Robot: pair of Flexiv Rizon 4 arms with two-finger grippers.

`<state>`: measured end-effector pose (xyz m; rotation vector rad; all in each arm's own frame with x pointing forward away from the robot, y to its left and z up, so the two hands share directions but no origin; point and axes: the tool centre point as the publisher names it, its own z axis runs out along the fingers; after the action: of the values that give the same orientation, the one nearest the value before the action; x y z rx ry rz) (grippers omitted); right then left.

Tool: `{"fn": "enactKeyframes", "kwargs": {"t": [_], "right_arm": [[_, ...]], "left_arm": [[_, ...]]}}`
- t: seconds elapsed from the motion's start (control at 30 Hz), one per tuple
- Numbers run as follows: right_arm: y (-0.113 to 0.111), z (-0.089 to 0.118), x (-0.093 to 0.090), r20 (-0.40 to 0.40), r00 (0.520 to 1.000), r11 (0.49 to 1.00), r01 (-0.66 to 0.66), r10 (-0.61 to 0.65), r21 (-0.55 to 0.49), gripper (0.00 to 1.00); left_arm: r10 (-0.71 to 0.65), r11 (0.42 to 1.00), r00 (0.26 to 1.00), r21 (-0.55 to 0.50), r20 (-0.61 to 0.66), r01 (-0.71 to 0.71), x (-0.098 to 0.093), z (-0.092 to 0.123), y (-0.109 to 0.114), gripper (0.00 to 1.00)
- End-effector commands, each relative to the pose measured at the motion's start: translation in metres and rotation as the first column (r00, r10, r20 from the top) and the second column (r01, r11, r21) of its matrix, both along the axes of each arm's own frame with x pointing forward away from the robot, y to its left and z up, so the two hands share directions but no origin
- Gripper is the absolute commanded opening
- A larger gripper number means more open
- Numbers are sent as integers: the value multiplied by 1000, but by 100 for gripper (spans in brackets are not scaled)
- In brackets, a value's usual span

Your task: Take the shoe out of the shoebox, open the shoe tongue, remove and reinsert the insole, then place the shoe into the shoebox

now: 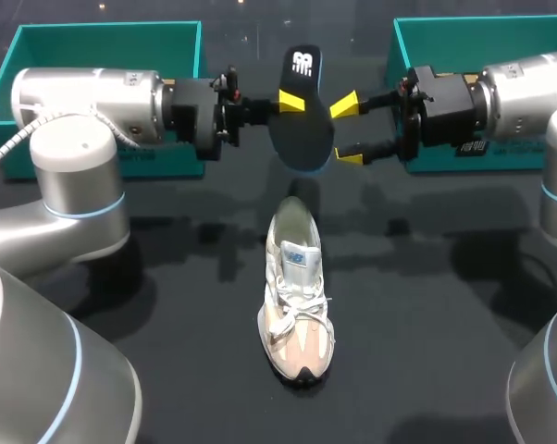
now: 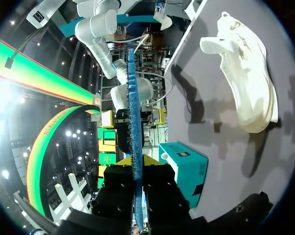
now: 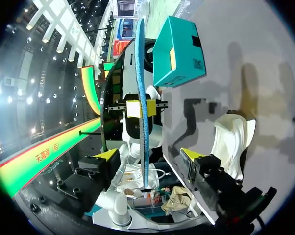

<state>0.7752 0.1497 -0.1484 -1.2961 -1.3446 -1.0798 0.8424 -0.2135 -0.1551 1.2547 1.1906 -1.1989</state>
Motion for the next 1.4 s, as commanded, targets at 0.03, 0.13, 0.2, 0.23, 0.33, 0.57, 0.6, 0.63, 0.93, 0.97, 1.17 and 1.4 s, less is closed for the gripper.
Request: {"fn": "enactKeyframes", "kwargs": {"t": [0.03, 0.13, 0.2, 0.23, 0.33, 0.57, 0.6, 0.63, 0.93, 0.97, 1.17, 1.4], "right_arm": [[6, -2, 4, -2, 1000, 1000, -11, 11, -3, 71], [9, -2, 5, -4, 1000, 1000, -18, 18, -7, 61], [11, -2, 6, -5, 1000, 1000, -24, 24, -10, 53], [12, -2, 6, -6, 1000, 1000, -29, 29, -11, 51], [16, -3, 7, -9, 999, 999, -43, 42, -13, 48], [21, -7, 9, -18, 998, 998, -64, 64, -8, 38], [22, -7, 9, -19, 998, 998, -67, 67, -9, 37], [22, -8, 9, -20, 997, 998, -70, 70, -9, 36], [25, -9, 11, -27, 996, 997, -82, 82, -4, 22], [25, -9, 11, -27, 996, 997, -82, 82, -4, 19], [24, -10, 11, -29, 996, 997, -82, 82, -1, 5], [22, -10, 12, -24, 998, 998, -62, 63, 12, 19]], "left_arm": [[2, 1000, 1000, 4, 3, -2, 1, -3, -6, 0], [4, 1000, 1000, 9, 8, -4, 2, -5, -8, 0], [4, 1000, 1000, 12, 12, -4, 2, -6, -10, 0], [4, 1000, 1000, 13, 14, -4, 3, -7, -10, 0], [4, 1000, 1000, 15, 19, -5, 4, -7, -12, 0], [4, 1000, 1000, 16, 24, -4, 6, -7, -14, 0], [3, 1000, 1000, 16, 25, -4, 6, -7, -15, 0], [3, 1000, 1000, 16, 27, -3, 6, -7, -15, 0], [-5, 1000, 1000, 18, 29, 4, 5, -7, -18, 0], [-5, 1000, 1000, 18, 29, 4, 5, -7, -18, 0], [-3, 1000, 1000, 18, 30, 2, 6, -8, -19, 0], [5, 1000, 1000, 13, 27, -5, 7, -9, -19, 0]]}}
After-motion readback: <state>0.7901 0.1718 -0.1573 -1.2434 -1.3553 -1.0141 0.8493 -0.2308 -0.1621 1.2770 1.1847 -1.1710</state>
